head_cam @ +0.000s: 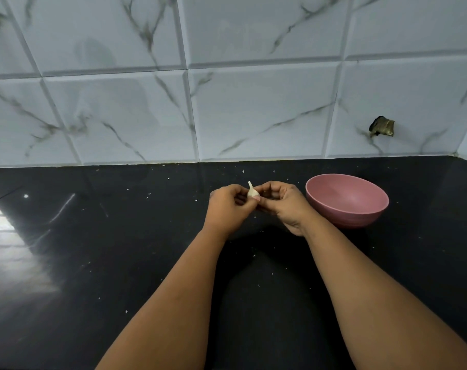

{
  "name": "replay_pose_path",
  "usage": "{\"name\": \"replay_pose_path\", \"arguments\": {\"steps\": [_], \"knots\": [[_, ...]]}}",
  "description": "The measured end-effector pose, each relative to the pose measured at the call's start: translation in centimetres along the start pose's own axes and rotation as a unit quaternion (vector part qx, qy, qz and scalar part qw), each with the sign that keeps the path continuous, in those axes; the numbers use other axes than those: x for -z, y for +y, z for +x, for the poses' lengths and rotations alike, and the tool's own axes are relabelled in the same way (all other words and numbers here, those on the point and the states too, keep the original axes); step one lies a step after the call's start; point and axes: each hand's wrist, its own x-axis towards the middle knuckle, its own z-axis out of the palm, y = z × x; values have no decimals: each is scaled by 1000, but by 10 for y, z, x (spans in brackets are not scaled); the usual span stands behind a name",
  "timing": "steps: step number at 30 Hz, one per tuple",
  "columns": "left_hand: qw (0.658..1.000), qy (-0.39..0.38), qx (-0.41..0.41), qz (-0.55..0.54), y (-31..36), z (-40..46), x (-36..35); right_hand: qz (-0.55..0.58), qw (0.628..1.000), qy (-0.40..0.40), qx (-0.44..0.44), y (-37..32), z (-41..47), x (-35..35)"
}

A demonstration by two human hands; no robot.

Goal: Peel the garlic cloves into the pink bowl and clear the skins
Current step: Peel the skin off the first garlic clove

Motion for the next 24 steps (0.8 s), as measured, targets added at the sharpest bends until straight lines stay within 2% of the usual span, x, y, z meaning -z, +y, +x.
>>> {"name": "replay_pose_path", "arguments": {"steps": [3,6,9,13,24], "knots": [[996,-26,44,-76,-2,1,4,54,997,-38,-30,-1,-1,6],[975,-59,96,-191,-6,3,9,87,992,-72,-58,-3,-1,11],[959,-82,126,-240,-8,4,10,77,991,-82,-67,-4,0,13],[971,-75,116,-196,-5,2,4,60,992,-89,-62,-2,-4,12],[991,-27,72,-113,-6,2,-2,95,995,-20,-37,6,-2,2]]}}
